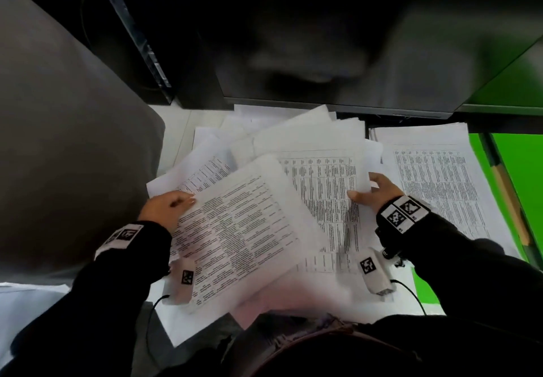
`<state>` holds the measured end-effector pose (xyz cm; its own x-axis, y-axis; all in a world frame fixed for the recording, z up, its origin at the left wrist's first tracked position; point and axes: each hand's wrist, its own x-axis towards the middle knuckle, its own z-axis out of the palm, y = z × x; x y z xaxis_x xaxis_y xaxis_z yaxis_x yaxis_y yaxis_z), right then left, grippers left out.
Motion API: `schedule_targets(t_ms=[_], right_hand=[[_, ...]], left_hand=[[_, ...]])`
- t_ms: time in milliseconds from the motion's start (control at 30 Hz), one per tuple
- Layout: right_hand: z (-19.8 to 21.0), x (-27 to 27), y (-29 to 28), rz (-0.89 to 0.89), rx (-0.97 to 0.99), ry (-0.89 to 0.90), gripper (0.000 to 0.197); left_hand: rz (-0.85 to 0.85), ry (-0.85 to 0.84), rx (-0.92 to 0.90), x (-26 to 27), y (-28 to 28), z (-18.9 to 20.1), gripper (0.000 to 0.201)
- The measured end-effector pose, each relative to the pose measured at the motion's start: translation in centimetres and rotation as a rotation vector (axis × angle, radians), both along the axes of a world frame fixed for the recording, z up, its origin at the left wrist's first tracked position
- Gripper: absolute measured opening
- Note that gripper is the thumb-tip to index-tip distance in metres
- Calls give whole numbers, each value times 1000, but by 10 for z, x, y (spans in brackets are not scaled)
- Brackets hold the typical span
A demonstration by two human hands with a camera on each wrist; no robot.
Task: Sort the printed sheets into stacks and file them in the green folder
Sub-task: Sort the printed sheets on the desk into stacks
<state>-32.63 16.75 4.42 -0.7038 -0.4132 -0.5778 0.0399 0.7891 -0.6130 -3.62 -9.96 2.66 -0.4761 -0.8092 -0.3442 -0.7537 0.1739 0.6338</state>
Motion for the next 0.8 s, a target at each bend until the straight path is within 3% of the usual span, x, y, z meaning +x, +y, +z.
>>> schedule_targets(t_ms=[133,267,433,633,733,800], right_hand=[[-9,-2,4,47,184,-49,58],[-13,3,-4,93,299,-51,47],[-23,8,0,84,247,-49,53],[-26,30,-1,-29,103,-73,39],[-18,39,-3,-44,161,-58,45],[-15,42,-4,-36,182,-39,51]], left_hand=[[139,174,-12,-1,1,-1,8],[230,203,-8,-15,12,-2,10],[142,70,192,-34,38,-19,4],[12,-87,216,-54,82,-19,36],[-66,-94,228,-60,95,-19,41],[-219,-84,209,-61,100,-23,34]])
